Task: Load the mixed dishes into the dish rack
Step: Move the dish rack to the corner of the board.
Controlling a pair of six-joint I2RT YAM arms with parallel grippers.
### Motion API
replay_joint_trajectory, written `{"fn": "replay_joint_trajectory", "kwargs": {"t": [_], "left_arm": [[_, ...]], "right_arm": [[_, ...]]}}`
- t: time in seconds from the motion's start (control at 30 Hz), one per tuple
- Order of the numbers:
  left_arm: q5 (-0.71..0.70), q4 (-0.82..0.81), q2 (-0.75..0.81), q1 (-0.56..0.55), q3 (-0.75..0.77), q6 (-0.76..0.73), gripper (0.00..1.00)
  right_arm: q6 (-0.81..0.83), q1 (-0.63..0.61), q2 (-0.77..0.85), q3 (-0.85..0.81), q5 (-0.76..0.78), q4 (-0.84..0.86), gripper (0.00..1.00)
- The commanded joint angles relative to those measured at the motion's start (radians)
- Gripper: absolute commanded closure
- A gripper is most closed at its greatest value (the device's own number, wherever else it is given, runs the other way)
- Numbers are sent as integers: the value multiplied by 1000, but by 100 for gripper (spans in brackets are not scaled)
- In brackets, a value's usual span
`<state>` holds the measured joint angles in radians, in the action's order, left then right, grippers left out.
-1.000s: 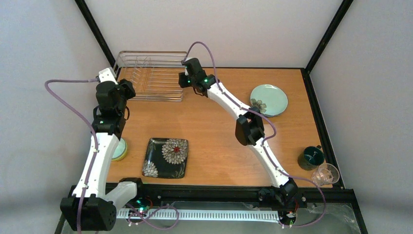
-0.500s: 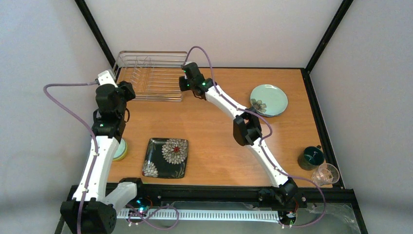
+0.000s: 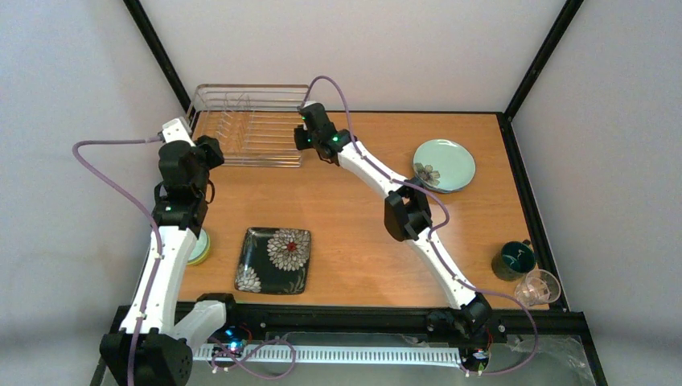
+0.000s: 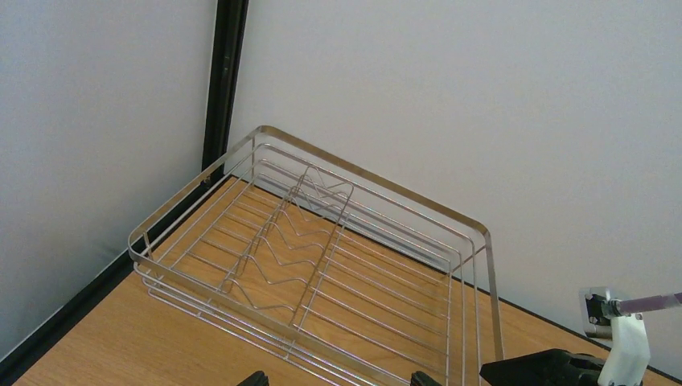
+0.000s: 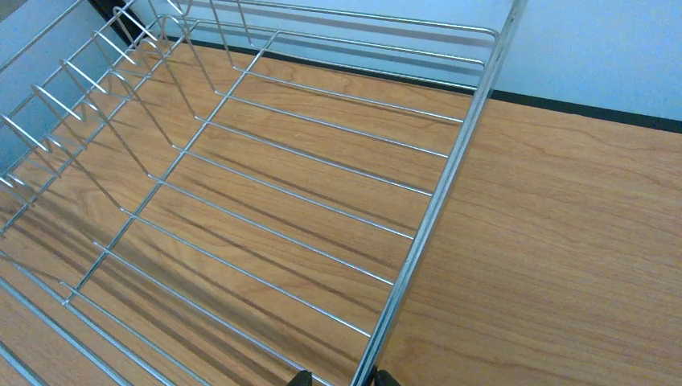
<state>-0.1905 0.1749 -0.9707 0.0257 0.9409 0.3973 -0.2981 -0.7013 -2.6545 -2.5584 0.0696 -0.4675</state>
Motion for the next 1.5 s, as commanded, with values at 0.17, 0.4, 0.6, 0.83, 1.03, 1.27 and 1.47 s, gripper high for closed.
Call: {"fn": "replay_joint_trajectory", "kwargs": {"t": [0.17, 0.4, 0.6, 0.83, 1.03, 1.27, 1.47], "left_arm": [[7, -9, 28, -4, -15, 21, 0], [15, -9, 38, -3, -35, 35, 0], [20, -11, 49, -3, -61, 37, 0], [16, -22, 36, -4, -90, 33, 0], [-10, -42, -5, -4, -104, 79, 0], [-2, -48, -59, -3, -109, 128, 0], [2, -48, -93, -4, -105, 140, 0]], "right_arm": [[5, 1, -30, -30, 85, -71, 80], [35, 6, -7, -16, 170, -136, 98], [32, 11, 34, 33, 247, -161, 98], [-25, 44, 82, 69, 326, -213, 98], [-102, 88, 155, 152, 376, -253, 98], [-143, 148, 349, 446, 384, -183, 98], [-132, 198, 515, 694, 378, -105, 98]]}}
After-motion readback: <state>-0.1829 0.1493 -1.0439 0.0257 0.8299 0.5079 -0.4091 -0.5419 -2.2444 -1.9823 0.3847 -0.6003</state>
